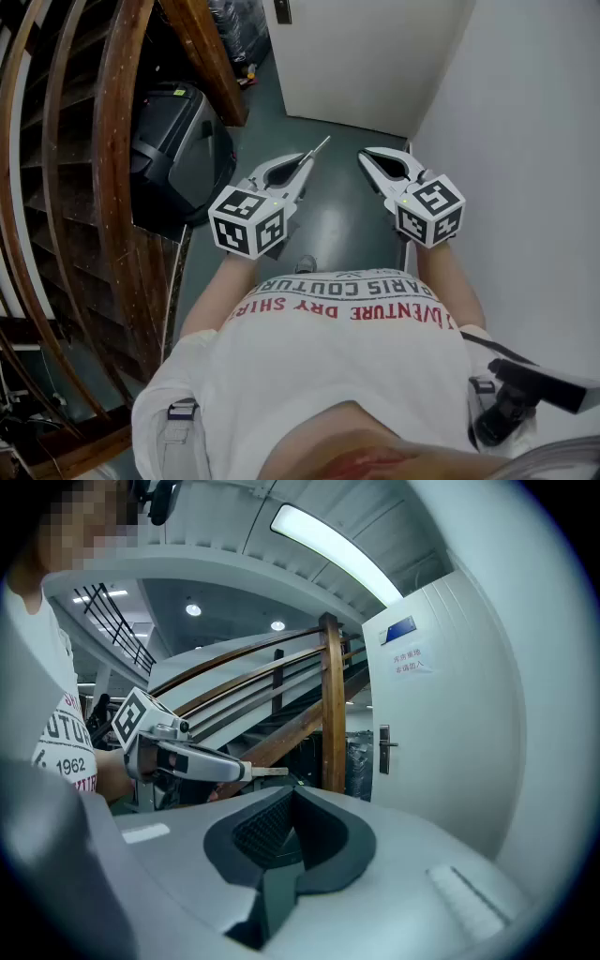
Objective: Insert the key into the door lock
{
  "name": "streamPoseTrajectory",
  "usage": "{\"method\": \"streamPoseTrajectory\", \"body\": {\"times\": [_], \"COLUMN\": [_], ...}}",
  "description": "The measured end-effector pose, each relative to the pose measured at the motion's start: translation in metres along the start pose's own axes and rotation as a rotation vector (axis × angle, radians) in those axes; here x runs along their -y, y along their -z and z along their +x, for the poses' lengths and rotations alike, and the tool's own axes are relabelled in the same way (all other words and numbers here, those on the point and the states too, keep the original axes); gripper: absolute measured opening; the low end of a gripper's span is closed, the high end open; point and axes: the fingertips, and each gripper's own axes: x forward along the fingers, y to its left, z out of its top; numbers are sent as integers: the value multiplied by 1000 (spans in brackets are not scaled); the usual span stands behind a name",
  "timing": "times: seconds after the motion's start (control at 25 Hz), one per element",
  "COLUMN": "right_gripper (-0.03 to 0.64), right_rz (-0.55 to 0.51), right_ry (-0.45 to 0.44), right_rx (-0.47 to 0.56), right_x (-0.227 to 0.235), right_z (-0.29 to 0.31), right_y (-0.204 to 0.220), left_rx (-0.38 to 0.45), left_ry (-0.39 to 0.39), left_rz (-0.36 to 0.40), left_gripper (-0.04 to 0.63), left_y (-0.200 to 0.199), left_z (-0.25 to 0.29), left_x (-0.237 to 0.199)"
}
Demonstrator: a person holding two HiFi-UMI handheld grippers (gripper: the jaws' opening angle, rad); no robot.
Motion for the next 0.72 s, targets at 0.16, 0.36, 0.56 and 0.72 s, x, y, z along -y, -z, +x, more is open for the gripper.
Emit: {"method": "streamPoseTrajectory", "body": {"times": [0.16,0.36,0.56,0.72], "right_gripper": [1,2,2,2], "right_rz": [5,11,0,-4], "right_ry": [2,4,7,15], "right_rx": [8,9,13,10], "right_x": [-1,-2,-1,7], "right_z": [-2,-7,-15,-15], "right_y": [-3,-4,-10,-8], "left_rx": [5,5,10,12], "left_ry": [4,12,25,33], "left_rz": [-3,-5,3,14], "left_gripper": [23,23,23,23], "left_y": [-3,-4,-12,-14], "left_z": [-1,-1,1,6], "left_x": [3,9,19,20]}}
